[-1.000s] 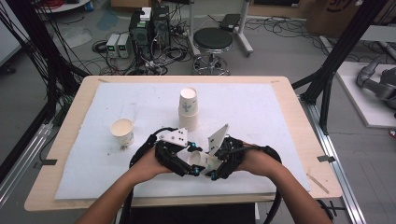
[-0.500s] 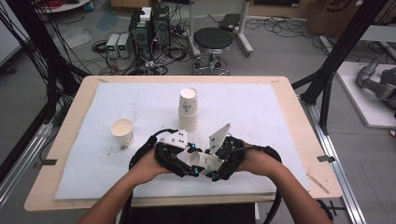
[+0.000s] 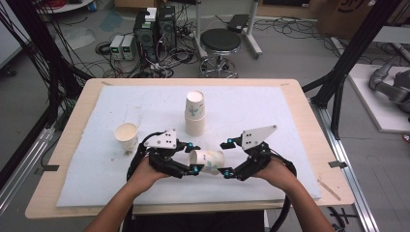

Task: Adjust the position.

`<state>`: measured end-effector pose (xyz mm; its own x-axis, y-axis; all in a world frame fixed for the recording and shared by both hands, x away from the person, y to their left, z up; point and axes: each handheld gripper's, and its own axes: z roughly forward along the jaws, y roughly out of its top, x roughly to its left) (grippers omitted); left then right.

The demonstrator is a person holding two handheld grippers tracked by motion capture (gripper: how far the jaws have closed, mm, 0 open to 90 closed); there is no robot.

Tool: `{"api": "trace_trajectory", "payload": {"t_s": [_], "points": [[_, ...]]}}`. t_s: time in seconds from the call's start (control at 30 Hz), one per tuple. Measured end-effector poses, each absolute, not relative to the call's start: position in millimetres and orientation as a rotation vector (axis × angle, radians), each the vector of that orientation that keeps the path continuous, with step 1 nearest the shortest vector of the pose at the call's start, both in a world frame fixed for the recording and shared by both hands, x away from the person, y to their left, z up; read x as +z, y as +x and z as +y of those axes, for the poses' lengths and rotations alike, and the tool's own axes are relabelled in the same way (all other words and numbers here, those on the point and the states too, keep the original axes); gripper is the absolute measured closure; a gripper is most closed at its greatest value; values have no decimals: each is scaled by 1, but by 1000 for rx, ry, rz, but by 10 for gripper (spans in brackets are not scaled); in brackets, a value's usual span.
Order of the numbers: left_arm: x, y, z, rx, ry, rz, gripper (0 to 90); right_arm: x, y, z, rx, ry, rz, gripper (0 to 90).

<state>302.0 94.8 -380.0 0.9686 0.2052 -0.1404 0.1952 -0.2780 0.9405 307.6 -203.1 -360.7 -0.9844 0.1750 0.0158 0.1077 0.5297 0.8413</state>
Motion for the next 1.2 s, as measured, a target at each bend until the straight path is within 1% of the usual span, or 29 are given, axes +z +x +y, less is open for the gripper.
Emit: {"api": "trace_trajectory", "payload": {"t_s": [0.23,0.6,1.2], "points": [[-380,301,101,24,1788,280,374,-372,300,-214,1631,315,2519,201],[-381,297,100,23,1749,233,374,-397,292,-222,1789,395,2447,201],[-378,296,96,-19,1712,181,374,-399,293,-217,1847,366,2467,201]]}}
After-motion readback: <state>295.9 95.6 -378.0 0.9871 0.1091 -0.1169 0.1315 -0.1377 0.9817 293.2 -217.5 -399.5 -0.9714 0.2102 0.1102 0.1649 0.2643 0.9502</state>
